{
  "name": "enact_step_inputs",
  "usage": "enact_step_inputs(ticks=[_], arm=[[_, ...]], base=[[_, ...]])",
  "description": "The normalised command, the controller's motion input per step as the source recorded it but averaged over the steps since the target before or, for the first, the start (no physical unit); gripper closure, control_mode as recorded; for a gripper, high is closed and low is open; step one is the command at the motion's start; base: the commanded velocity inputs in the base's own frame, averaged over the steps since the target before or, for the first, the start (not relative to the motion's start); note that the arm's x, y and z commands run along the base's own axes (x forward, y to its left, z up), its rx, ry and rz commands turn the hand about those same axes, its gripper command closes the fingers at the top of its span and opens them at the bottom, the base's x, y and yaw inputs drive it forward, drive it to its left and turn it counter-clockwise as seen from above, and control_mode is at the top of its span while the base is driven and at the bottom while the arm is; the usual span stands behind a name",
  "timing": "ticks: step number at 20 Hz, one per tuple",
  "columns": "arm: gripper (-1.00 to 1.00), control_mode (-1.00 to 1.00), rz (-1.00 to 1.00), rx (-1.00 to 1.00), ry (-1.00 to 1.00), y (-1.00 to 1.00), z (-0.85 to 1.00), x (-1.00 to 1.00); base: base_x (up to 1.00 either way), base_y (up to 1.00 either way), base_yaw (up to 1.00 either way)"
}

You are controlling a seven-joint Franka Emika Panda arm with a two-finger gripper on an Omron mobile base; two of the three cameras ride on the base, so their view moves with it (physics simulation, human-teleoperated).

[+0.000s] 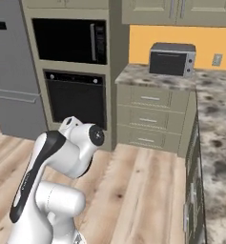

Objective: Four empty soda cans are scattered around the kitchen. Gather all the cans and cluster them next to the stove for recycling.

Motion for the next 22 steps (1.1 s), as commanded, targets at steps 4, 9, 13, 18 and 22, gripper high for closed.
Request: enact_step_inputs(ticks=[4, 9, 13, 18, 22], arm=[[-1.00, 1.00, 0.00, 0.00, 0.00, 0.00, 0.00, 0.00], [-1.00, 1.00, 0.00, 0.00, 0.00, 0.00, 0.00, 0.00], [-1.00, 1.00, 0.00, 0.00, 0.00, 0.00, 0.00, 0.00], [-1.00, 1.00, 0.00, 0.00, 0.00, 0.00, 0.00, 0.00], [-1.00, 1.00, 0.00, 0.00, 0.00, 0.00, 0.00, 0.00]], base=[[0.76, 0.07, 0.00], [0.85, 0.11, 0.00], [0.76, 0.23, 0.02], [0.14, 0.29, 0.35], [0.00, 0.17, 0.50]])
